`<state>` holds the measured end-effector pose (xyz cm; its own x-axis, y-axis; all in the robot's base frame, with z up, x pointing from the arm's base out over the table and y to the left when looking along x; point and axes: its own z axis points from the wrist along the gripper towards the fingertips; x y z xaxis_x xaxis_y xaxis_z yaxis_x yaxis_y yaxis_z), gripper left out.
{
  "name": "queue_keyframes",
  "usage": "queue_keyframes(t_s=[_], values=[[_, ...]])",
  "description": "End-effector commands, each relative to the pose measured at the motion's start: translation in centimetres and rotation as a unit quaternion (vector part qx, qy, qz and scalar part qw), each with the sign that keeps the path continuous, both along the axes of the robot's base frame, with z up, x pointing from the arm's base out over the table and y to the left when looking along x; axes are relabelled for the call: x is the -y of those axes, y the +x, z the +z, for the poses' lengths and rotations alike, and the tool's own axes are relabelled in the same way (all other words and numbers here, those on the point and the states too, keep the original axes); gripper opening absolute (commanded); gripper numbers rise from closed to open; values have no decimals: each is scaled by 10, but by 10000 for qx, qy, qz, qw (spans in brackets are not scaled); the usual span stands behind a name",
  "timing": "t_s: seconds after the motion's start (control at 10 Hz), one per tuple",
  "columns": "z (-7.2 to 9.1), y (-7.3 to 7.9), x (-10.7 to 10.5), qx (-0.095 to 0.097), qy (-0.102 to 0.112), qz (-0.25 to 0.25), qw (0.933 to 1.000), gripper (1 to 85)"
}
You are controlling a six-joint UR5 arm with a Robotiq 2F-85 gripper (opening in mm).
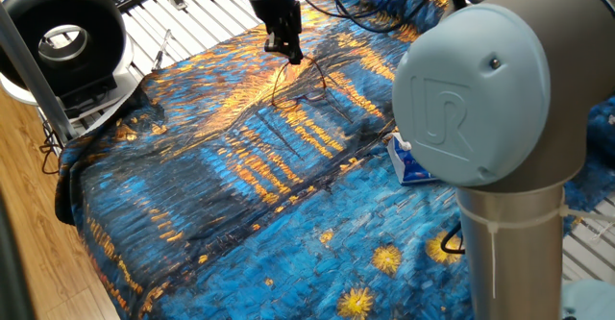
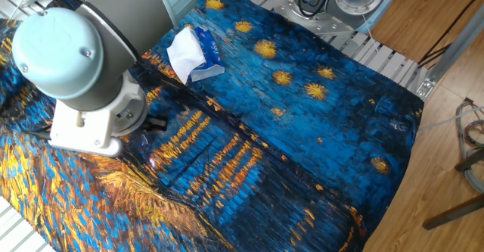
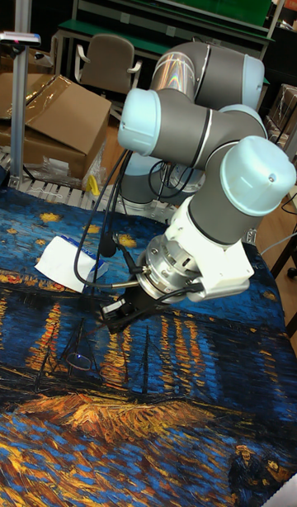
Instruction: Unfold the leg of the glasses (with one hand)
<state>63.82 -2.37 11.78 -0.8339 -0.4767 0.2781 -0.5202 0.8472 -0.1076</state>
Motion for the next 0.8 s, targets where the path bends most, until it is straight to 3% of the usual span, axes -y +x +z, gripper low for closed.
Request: queue_keyframes(t_s=[0.0,0.3,0.7], values=[[-3,4,-9,73,183,-21,9998,223],[-4,5,-15,80,248,-90,9996,250],[3,-4,-14,-97,222,-176,9996,333]])
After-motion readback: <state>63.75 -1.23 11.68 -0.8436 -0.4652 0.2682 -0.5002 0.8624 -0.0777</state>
